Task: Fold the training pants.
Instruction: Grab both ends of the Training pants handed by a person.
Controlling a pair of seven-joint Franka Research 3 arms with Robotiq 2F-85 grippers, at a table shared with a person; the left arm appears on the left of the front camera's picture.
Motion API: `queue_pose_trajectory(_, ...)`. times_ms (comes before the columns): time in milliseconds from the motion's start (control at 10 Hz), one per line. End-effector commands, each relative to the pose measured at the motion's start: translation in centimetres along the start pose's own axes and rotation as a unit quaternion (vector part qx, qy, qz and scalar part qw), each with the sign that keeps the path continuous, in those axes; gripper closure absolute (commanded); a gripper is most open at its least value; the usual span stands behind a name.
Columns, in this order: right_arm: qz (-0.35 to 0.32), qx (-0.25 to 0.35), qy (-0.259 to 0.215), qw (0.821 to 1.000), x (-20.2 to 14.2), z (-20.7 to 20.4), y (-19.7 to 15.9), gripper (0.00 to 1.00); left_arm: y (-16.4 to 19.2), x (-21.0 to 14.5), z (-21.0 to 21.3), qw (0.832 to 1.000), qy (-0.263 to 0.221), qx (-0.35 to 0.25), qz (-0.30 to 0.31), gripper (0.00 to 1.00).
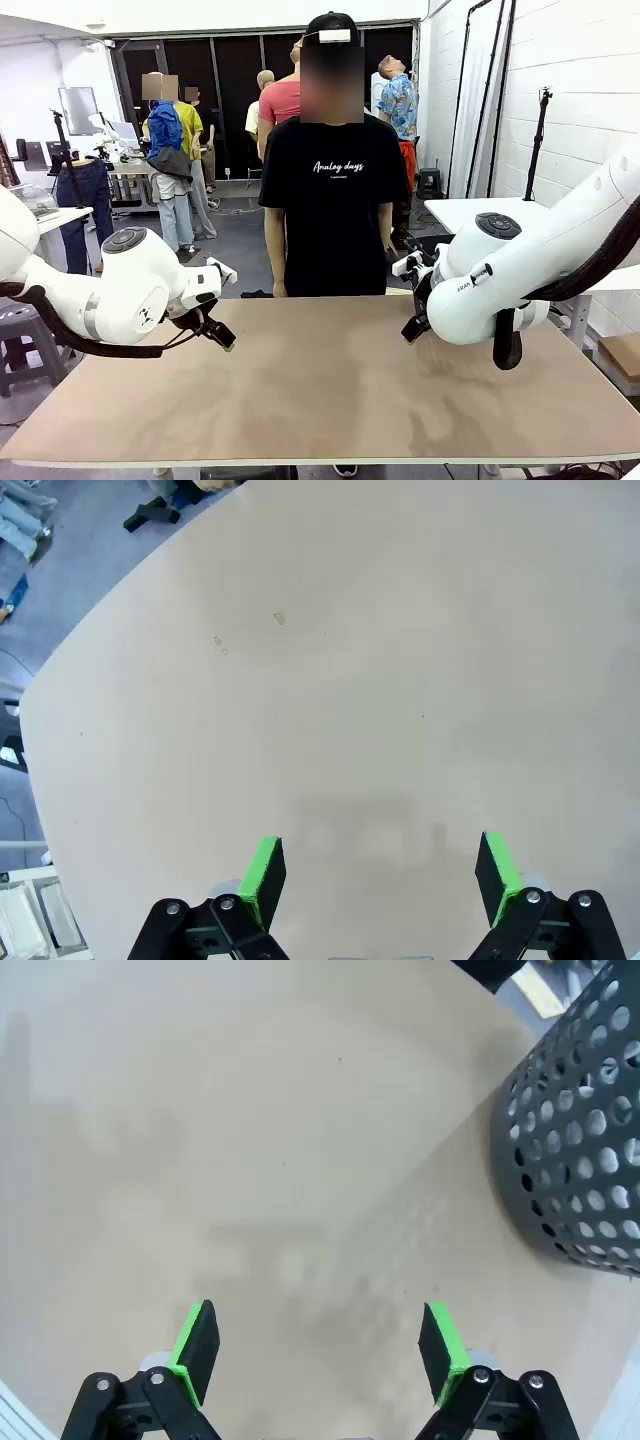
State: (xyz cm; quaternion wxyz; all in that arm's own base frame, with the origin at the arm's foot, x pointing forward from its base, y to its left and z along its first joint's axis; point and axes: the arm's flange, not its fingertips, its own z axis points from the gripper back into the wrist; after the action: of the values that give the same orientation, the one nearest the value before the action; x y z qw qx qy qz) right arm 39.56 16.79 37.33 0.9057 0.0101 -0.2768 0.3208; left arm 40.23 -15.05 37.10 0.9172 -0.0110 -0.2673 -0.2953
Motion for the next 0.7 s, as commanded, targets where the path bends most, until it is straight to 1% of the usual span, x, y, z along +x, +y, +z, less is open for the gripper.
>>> queue_pose_trajectory(0,0.000,0.000,0.000,1.000,0.00,0.00,0.00,0.00,0.00,0.00,0.00,1.000,0.000,0.000,0.000,0.00)
queue_pose_trajectory(600,0.000,0.000,0.000,1.000,0.00,0.00,0.00,0.00,0.00,0.00,0.00,1.000,0.000,0.000,0.000,0.00)
